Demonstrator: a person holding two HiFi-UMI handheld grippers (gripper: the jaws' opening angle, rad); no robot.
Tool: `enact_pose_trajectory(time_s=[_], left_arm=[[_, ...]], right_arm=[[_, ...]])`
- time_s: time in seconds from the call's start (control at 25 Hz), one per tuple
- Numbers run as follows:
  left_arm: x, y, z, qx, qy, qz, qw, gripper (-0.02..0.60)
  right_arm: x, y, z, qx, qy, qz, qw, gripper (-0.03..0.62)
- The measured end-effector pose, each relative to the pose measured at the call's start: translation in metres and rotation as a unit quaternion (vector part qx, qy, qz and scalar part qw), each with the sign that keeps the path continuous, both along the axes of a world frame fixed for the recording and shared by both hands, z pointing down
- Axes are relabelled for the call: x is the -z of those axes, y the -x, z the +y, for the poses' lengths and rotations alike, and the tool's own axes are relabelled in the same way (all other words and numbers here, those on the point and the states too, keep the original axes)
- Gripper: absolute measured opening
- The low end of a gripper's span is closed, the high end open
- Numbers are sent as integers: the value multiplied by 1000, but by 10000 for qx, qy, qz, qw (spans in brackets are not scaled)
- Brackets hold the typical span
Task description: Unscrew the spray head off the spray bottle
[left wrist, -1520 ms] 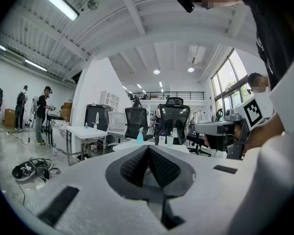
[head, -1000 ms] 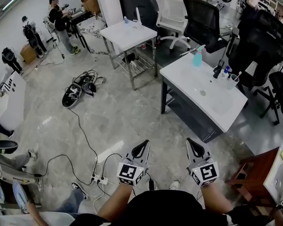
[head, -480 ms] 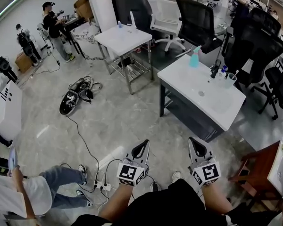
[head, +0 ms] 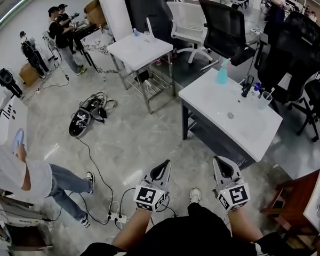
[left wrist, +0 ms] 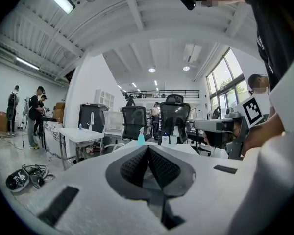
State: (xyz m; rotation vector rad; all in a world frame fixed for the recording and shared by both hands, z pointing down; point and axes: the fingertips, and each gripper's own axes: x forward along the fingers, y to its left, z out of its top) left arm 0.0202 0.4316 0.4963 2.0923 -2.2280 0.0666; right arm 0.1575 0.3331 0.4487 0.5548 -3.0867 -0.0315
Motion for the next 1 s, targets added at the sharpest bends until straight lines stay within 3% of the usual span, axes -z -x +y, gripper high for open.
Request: enact_pose_trajectory(time_s=[0.56,1.0], left_arm=[[-4,29,-105,266,169,-142,9994,15],[-3,52,-142,478,161,-157,9986,15]], right_arm=[[-10,28,-113,351,135,12,9993,5],[-21,60,-152,677,221,44,9975,5]])
